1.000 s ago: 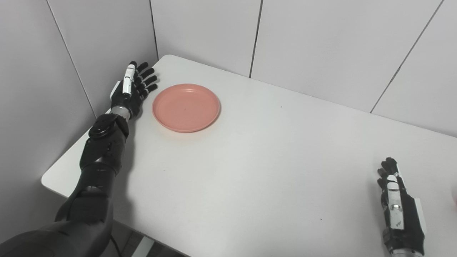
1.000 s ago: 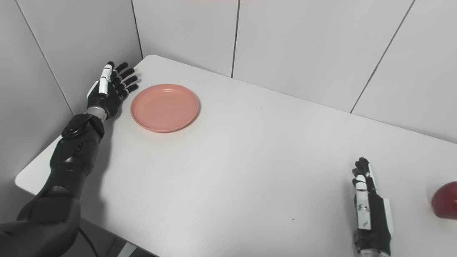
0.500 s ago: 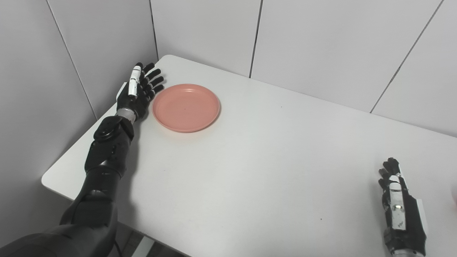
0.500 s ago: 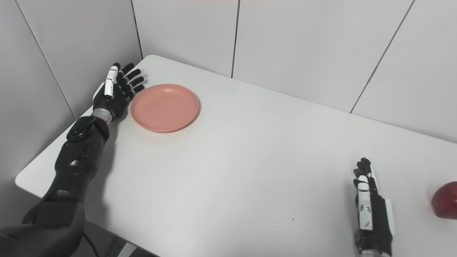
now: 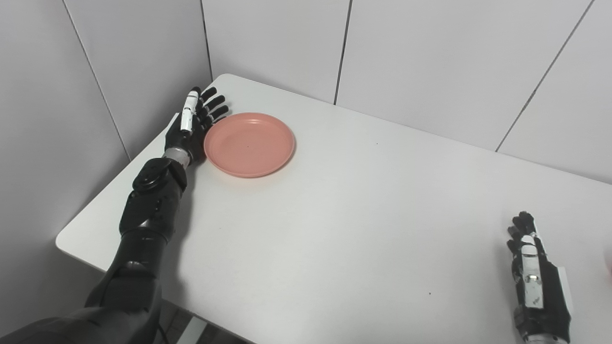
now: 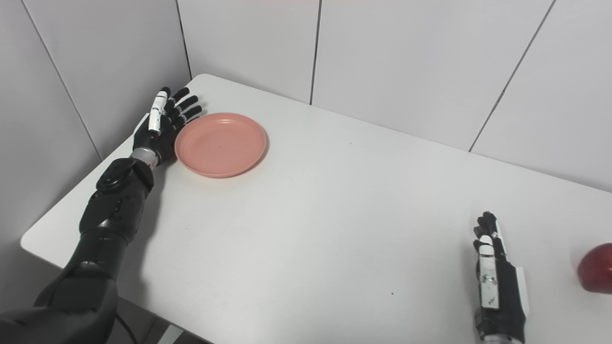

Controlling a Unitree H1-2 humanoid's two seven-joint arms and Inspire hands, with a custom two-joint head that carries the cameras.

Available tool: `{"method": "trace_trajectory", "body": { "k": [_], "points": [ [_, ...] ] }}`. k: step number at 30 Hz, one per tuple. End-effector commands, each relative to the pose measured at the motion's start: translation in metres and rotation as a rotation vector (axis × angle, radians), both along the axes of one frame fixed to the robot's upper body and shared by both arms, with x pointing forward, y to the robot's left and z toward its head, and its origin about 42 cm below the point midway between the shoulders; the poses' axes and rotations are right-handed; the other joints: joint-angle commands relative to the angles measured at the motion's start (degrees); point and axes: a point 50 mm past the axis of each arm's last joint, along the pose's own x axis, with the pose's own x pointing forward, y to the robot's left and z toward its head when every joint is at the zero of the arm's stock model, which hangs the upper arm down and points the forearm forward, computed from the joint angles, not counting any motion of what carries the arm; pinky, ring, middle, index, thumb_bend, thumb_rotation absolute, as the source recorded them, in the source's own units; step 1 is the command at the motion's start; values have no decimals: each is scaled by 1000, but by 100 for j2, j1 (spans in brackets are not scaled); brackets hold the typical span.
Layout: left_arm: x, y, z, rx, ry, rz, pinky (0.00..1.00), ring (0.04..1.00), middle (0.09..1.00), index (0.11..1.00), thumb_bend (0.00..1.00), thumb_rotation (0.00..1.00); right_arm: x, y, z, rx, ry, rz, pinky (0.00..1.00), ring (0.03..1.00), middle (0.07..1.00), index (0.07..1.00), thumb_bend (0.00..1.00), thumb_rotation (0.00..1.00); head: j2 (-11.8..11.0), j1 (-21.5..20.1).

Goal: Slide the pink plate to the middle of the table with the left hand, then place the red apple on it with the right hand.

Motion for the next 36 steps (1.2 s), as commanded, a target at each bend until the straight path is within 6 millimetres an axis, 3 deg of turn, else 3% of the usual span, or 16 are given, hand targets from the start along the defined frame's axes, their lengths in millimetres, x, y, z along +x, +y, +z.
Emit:
{"method": "trace_trajectory", "body": {
  "k": [1,36],
  "points": [
    [5,-3,12,1,-29,-11,880,879,883,867,331,1000,2,0,7,2,-31,-6,1000,968,958,957,37,1000,6,-2],
    [13,-44,1,-22,31,-91,899,888,893,879,340,1000,1,2,5,5,-38,-9,981,950,946,947,51,1000,96,-151]
  ]
}}
